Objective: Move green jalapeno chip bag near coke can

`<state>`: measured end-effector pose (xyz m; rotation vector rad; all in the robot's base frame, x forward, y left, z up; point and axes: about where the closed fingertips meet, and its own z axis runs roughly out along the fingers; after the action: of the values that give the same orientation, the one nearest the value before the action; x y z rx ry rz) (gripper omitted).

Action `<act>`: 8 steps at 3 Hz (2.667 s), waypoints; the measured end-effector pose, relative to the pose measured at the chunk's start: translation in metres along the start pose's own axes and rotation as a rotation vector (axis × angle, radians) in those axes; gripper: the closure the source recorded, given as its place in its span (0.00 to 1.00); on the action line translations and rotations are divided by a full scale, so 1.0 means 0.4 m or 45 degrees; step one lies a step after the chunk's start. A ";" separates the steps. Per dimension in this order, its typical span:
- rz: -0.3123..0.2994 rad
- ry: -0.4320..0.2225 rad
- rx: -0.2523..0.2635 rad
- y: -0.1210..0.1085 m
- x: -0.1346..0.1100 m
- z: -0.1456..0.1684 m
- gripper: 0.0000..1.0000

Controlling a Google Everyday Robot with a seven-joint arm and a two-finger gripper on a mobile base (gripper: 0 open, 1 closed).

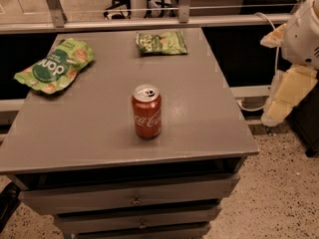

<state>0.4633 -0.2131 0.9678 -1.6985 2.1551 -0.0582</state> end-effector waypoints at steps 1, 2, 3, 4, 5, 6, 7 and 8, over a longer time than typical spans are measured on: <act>-0.058 -0.142 0.063 -0.120 -0.055 0.105 0.00; -0.102 -0.291 0.100 -0.266 -0.149 0.201 0.00; -0.102 -0.291 0.100 -0.266 -0.149 0.201 0.00; -0.049 -0.379 0.126 -0.297 -0.166 0.232 0.00; 0.011 -0.535 0.159 -0.379 -0.213 0.307 0.00; 0.094 -0.719 0.186 -0.519 -0.305 0.409 0.00; 0.193 -0.845 0.208 -0.632 -0.379 0.470 0.00; 0.300 -0.884 0.214 -0.694 -0.427 0.519 0.00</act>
Offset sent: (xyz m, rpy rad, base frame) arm 0.2045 0.0721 -0.0319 0.2601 -0.2224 0.1722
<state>0.8202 -0.0822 0.8994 -1.1298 1.7369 0.3537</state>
